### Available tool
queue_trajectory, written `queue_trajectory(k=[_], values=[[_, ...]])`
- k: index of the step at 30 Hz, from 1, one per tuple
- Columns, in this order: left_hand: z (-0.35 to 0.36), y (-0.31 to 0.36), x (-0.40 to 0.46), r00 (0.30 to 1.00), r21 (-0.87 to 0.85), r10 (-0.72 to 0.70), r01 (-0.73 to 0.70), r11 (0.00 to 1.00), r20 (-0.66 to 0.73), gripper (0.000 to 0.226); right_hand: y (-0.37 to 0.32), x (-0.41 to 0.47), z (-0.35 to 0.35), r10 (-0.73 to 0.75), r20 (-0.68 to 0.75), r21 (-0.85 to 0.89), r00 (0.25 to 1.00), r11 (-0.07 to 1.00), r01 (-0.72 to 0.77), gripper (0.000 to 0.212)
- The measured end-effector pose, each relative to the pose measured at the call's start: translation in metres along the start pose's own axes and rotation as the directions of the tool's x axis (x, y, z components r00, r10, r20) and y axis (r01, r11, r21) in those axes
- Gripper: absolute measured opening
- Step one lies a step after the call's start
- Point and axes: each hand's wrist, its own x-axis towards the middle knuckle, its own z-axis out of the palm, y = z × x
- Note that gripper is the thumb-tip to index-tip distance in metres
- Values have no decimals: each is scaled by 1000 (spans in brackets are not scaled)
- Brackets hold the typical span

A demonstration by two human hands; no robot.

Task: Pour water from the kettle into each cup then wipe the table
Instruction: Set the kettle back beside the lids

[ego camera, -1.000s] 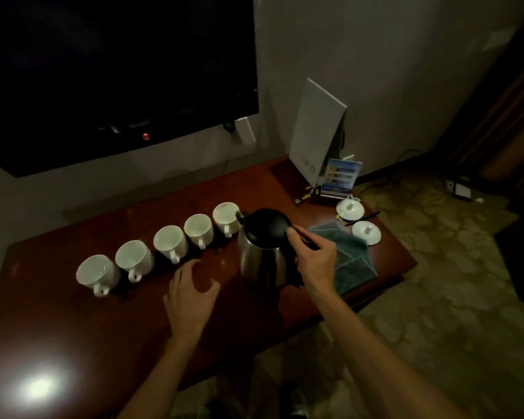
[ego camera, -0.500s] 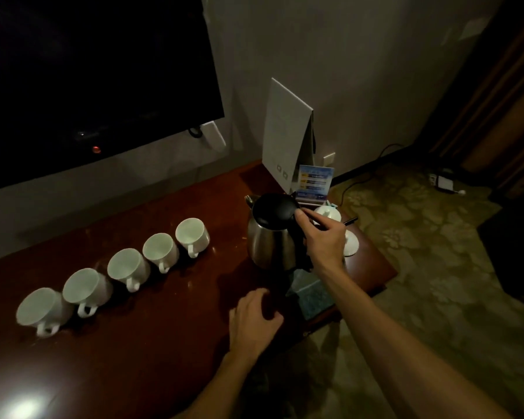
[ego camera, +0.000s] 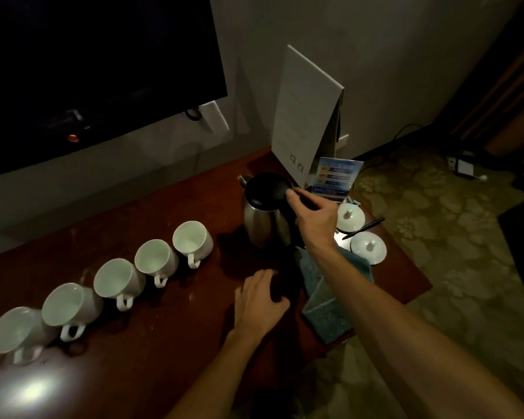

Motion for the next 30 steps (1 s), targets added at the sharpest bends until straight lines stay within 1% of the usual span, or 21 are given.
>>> queue_trajectory(k=[2,4,7,10,13,15,17,19,21,23,25,27,30], values=[[4,-3,2,1000,6,-7,7,1000,7,57,5,6,7,15,2,4,1000,1000,-15,43],[9,-3,3,1000,11,-16,16,1000,17,56,10,8,12,16,14,-4,1000,1000,-16,46],[15,-3,8,999,65,-20,19,998,25,52,15,7,16,16,69,-24,997,1000,-15,44],[17,-3,12,999,109,-21,16,994,48,55,12,8,16,19,107,-64,994,998,-12,43],[17,3,15,997,168,-23,11,986,72,57,5,8,12,55,142,-127,988,991,-37,48],[20,9,14,998,184,-2,-11,983,69,56,2,8,6,93,197,-207,976,977,-52,53],[23,16,12,998,191,24,-36,981,64,56,2,4,-2,105,231,-309,967,951,-29,65],[27,21,10,996,208,46,-62,976,81,57,4,-3,-16,104,221,-372,970,928,-15,76],[33,26,10,990,224,65,-93,970,127,58,8,-12,-31,108,226,-390,968,921,-12,78],[38,28,9,985,216,86,-117,969,146,56,10,-20,-48,115,281,-426,953,905,17,72],[42,32,7,982,207,127,-154,966,137,53,11,-25,-66,139,317,-490,938,871,36,63],[48,34,4,976,214,181,-204,955,120,48,20,-33,-87,164,343,-581,925,811,72,56],[57,37,-4,968,214,231,-247,945,98,38,39,-50,-124,206,431,-736,878,644,211,51]])
